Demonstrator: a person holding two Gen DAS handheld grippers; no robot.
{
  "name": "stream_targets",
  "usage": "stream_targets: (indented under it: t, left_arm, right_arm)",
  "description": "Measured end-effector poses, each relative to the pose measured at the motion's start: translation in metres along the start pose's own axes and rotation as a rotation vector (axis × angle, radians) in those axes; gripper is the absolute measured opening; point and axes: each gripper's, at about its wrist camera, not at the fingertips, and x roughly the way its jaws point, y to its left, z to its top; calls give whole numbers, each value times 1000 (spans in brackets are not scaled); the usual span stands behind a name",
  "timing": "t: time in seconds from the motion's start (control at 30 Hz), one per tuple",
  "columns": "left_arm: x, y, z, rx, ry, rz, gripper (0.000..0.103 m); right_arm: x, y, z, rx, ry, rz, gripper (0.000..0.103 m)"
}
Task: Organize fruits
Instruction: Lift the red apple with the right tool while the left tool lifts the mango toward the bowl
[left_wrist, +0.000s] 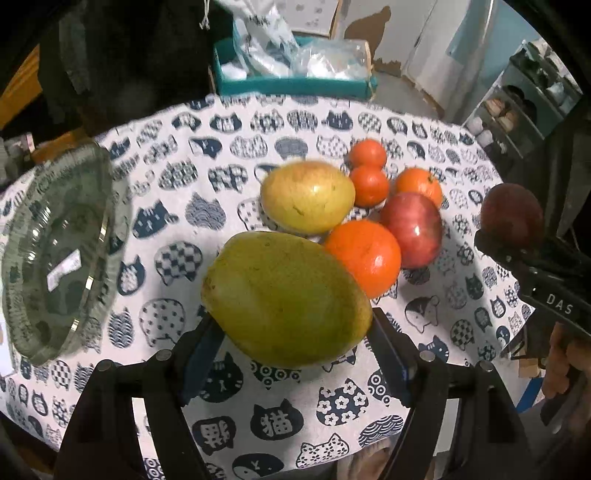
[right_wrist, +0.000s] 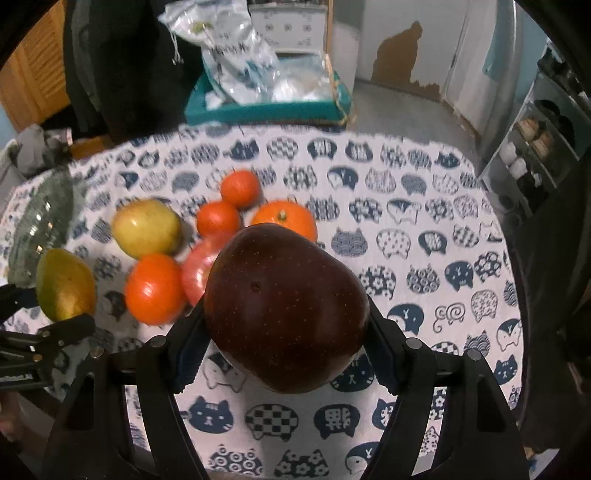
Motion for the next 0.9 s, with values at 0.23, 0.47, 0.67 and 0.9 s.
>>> stream_targets:
  t: [0.23, 0.47, 0.67, 0.9]
  left_arm:
    - [-29, -2, 6, 5, -92, 33, 79]
    - [-56, -3, 17, 15, -172, 47, 79]
    - [-85, 2, 23, 13, -243, 52, 79]
    - [-116, 8, 29, 19, -322, 79, 79]
  right_arm:
    - [-33, 11, 18, -15, -117, -6, 75]
    - [-62, 16, 27, -23, -195, -5, 75]
    - [-79, 22, 33, -38, -246, -7, 75]
    - [-96, 31, 41, -50, -293, 8, 75]
